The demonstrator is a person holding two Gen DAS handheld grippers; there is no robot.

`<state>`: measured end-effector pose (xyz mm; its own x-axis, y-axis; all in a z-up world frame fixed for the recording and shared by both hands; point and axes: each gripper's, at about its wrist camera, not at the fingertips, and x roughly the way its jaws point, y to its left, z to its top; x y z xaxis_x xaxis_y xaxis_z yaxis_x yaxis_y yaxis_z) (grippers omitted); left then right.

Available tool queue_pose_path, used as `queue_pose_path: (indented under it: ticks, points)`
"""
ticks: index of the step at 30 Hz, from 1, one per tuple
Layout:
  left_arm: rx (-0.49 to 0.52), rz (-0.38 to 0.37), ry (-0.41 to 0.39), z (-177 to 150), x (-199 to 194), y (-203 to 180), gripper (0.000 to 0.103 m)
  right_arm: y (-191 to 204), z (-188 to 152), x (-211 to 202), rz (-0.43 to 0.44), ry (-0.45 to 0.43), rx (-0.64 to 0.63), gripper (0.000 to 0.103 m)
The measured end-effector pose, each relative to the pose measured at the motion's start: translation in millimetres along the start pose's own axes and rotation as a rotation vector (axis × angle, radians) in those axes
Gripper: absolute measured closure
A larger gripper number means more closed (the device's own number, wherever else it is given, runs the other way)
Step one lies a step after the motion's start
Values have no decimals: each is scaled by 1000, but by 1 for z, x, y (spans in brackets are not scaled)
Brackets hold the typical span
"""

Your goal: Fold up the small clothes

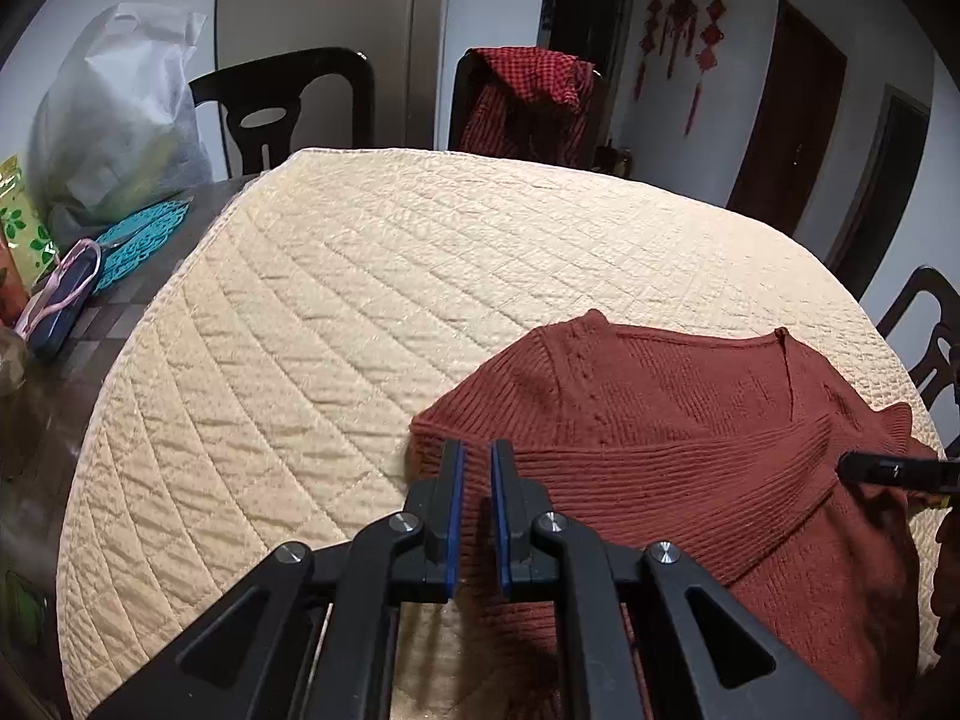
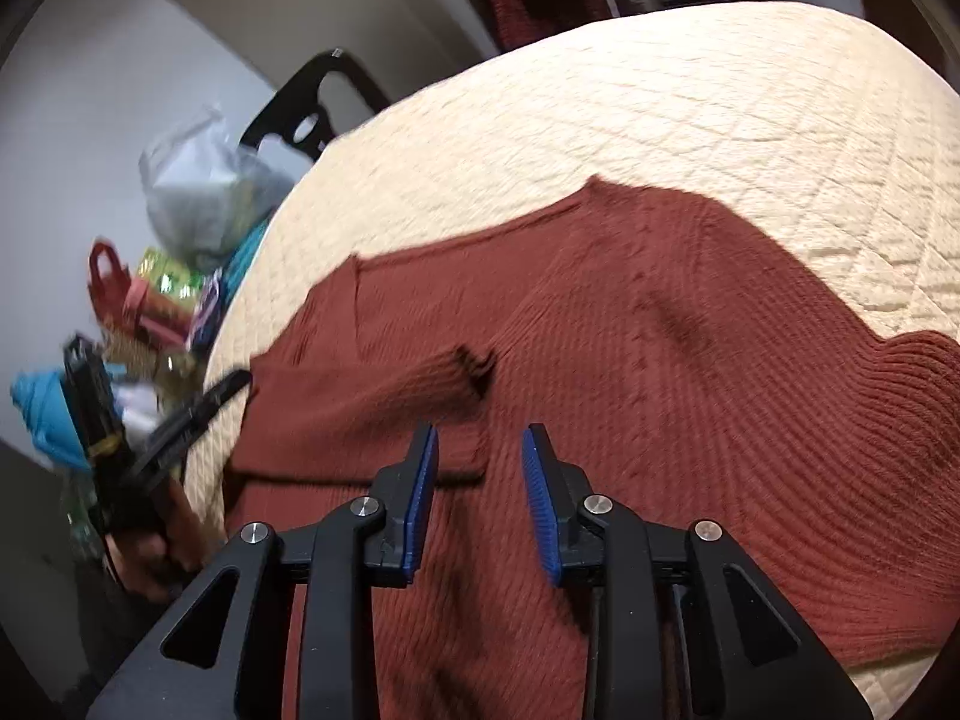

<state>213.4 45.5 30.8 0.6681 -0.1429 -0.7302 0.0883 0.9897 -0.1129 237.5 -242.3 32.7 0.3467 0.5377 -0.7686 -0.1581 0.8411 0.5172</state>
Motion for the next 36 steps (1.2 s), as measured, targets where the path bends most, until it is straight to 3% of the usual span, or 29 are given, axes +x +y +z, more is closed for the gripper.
queue_pose_path:
  ticks: [4,5,6,16,19,23,25,27,32,36]
  points:
    - [20,-7,42,-1,12,-4,92,13,-3,13,-37,28,-75,74]
    - [23,-1,53,-3,14,-6,92,15,-4,13,-50,29,-88,79]
    - [25,2,57,-4,16,-7,92,16,-4,13,-49,36,-88,100]
    - [33,-2,69,-4,9,-8,92,9,-24,-1,-43,98,-45,99]
    - [30,-36,51,-4,-6,-12,92,11,-23,-12,-82,39,-62,95]
    - [71,-66,64,-16,-15,-25,92,16,-24,-21,-70,-16,-101,90]
    - [92,-63,106,-25,-7,-32,92,18,-26,-10,-90,13,-124,90]
    - [121,-28,82,-29,-10,-36,91,14,-29,2,-108,51,-135,90]
    - [96,-39,70,-34,-37,-40,91,26,-38,-31,-136,-56,-195,90]
    - [98,-24,39,-43,-68,-48,75,35,-56,-73,-151,-168,-237,84]
